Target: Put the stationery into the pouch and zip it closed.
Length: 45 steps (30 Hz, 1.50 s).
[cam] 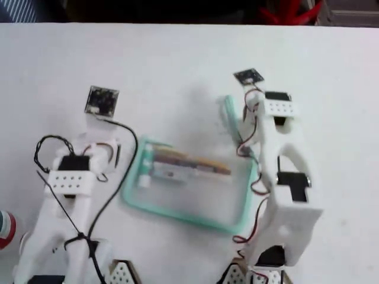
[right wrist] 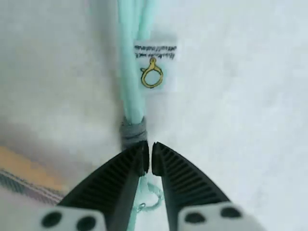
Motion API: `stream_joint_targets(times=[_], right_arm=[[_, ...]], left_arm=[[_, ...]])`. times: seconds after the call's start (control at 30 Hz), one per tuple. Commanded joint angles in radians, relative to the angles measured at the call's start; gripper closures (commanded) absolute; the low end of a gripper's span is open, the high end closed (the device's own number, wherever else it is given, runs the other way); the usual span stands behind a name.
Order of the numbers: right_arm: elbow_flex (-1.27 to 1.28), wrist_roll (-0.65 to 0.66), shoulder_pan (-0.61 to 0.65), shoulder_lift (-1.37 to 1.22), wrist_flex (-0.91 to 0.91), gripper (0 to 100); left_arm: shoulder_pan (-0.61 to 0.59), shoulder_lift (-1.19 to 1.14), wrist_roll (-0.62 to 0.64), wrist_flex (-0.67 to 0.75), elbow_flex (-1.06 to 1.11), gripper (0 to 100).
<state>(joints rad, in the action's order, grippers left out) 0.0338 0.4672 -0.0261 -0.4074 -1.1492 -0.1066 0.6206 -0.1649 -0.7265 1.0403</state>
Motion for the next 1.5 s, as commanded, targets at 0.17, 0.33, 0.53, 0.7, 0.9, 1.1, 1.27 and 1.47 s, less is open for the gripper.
stream_joint_targets(times=[0.17,0.33,0.53,0.7,0.9,1.1,1.27,1.47], right_arm=[[-0.305,-0.123,0.001,-0.157,0.015,98.1],[-0.408,-0.121,-0.001,-0.179,-0.120,98.1],[-0.436,-0.121,0.028,-0.145,-0.398,82.8],[-0.423,-0.121,0.073,-0.156,-0.417,79.9],[-0.256,-0.104,0.076,-0.234,-0.182,80.4],[-0.250,-0.080,0.053,-0.208,-0.094,97.6],[-0.339,-0.081,0.045,-0.216,-0.022,97.8],[-0.511,-0.212,0.027,-0.217,0.008,98.1]], left_arm=[[-0.004,0.007,0.009,0.034,-0.005,97],[-0.004,0.001,0.052,0.060,-0.002,96],[-0.004,0.004,0.054,0.061,-0.003,96],[-0.004,0.001,0.049,0.061,-0.002,96],[-0.004,0.001,0.049,0.058,0.000,96],[-0.004,0.005,0.049,0.063,0.012,96],[-0.004,0.005,0.049,0.063,0.012,96],[-0.004,0.005,0.057,0.087,0.014,96]])
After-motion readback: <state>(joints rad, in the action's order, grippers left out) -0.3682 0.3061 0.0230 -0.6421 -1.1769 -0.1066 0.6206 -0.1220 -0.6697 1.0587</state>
